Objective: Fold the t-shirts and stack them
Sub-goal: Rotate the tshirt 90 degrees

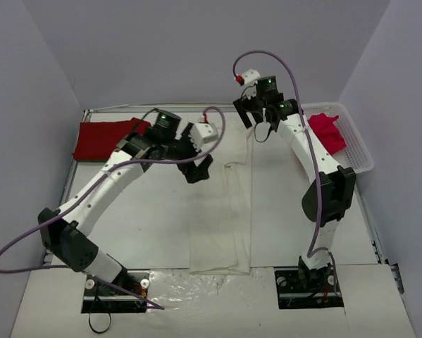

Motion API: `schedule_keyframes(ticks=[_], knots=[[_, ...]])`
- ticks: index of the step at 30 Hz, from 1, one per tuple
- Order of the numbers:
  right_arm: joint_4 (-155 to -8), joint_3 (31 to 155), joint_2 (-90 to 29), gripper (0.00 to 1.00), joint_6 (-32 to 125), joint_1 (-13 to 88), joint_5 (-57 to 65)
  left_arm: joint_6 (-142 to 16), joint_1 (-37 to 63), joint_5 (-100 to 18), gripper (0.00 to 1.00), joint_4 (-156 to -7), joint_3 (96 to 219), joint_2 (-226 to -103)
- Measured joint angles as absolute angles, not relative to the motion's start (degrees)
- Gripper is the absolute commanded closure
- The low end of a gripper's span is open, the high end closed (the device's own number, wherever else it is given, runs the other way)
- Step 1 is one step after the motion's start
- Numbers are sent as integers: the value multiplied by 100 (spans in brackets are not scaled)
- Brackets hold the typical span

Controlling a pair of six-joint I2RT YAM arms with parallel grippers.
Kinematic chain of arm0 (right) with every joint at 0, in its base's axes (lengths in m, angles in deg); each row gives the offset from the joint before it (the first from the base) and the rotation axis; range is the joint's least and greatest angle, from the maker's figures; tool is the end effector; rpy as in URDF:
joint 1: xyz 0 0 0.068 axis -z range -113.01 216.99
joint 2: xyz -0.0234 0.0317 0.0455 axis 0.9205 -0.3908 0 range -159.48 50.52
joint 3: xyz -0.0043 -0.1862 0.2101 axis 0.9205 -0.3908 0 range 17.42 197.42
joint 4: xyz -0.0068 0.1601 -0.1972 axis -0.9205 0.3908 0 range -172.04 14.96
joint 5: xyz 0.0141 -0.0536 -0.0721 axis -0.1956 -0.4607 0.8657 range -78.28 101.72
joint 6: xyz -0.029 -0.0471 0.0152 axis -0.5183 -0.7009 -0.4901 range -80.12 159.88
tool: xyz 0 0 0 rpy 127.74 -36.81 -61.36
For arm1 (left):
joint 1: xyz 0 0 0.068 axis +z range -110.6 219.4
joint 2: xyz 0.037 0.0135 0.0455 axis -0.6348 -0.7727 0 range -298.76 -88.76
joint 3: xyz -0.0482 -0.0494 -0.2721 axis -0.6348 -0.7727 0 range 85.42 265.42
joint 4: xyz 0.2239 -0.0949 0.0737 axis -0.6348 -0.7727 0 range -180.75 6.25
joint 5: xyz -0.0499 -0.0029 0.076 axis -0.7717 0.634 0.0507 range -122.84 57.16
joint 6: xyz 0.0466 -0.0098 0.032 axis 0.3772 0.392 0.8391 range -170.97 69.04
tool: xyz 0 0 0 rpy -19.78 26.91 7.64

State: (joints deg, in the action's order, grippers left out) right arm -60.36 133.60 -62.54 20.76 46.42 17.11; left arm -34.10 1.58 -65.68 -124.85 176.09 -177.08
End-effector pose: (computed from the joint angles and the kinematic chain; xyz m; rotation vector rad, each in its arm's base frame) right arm 0.4401 0.1612 0.4004 -0.5823 1.8019 -0.0718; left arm 0.2479 -0.2202 0.3875 1.3030 1.8342 -0.8399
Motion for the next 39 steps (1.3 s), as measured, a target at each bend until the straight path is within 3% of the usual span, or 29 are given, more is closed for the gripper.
schedule_keyframes(ticks=[1,2,4,8,19,39], knots=[[-6030,12820,-6027,21,2044,4679,1608,-3408,503,-6603,6,-12472,17528,-17531],[-5938,12378,-5856,51,2022,4696,1492,-3406,930,-6629,6,-12441,17463,-17382],[-5779,11653,-5583,81,2002,4685,1265,-3380,1681,-6557,6,-12380,17354,-17144],[-5223,10682,-5122,100,1987,4628,507,-3299,2737,-6135,6,-12376,16993,-16748],[-4227,9323,-4477,100,1419,3754,-1373,-3410,3207,-5737,6,-12232,15716,-16322],[-4190,9351,-5854,100,1106,2688,-1423,-3404,3498,-6262,6,-11884,14927,-15760]])
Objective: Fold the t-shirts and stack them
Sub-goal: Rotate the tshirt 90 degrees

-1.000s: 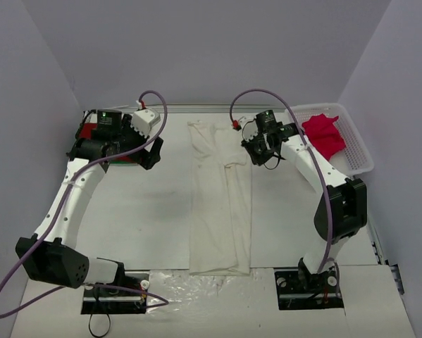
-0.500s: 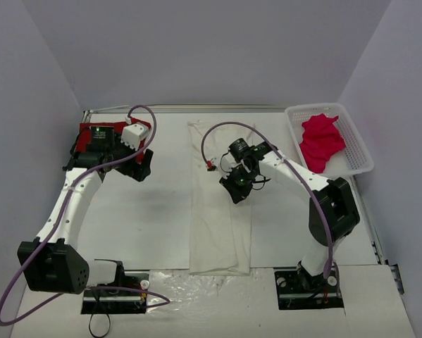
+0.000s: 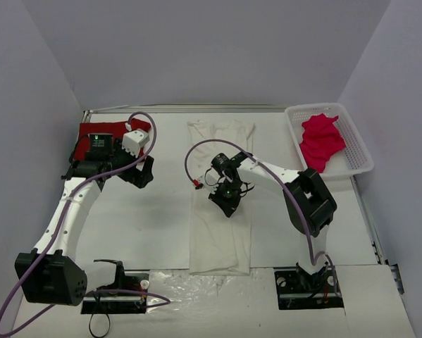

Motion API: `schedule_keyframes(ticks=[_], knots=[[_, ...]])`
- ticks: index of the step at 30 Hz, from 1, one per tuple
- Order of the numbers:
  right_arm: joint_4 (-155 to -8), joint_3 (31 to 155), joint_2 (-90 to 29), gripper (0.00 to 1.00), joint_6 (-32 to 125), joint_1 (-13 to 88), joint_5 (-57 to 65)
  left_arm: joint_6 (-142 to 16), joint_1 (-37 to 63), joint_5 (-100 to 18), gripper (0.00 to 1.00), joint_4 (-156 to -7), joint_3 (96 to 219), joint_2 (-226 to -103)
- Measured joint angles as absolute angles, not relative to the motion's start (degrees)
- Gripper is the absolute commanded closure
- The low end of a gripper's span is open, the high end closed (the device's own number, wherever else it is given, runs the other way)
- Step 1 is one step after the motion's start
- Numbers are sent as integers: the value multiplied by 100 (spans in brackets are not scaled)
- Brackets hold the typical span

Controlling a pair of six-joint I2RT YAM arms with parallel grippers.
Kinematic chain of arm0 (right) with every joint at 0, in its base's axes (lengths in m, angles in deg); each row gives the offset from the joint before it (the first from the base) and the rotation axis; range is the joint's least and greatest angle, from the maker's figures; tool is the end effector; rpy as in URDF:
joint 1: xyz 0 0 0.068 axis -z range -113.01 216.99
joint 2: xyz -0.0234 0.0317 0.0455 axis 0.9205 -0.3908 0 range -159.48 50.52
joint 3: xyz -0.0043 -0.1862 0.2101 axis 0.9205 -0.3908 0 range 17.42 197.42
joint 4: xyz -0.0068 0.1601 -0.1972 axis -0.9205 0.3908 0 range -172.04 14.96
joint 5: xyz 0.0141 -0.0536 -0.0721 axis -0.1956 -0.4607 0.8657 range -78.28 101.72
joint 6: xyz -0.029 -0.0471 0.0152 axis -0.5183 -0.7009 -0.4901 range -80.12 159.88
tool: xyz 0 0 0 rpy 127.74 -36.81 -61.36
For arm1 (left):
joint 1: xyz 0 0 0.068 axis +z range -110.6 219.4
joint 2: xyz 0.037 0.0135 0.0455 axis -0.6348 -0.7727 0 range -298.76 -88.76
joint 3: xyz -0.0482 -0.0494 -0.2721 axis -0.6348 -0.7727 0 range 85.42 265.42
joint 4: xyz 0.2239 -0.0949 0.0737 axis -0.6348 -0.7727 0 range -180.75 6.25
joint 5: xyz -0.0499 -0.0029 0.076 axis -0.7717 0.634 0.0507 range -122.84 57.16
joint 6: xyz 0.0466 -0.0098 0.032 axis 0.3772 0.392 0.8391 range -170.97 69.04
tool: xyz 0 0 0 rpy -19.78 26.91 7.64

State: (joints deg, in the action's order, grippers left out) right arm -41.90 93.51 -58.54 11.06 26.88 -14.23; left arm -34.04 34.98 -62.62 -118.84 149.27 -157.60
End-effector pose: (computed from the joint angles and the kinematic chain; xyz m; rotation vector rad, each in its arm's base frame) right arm 0.2735 0.2537 0.1864 -1.6729 2.2667 0.6868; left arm 0.2445 -0.0391 0.3361 0.6705 2.0973 -0.4668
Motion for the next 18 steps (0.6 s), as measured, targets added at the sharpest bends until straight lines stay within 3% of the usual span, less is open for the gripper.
schedule_keyframes(ticks=[18], knots=[[-4437,9692,-6466,100,1108,2574,-1294,-3404,3498,-6459,6,-11720,14659,-15703]])
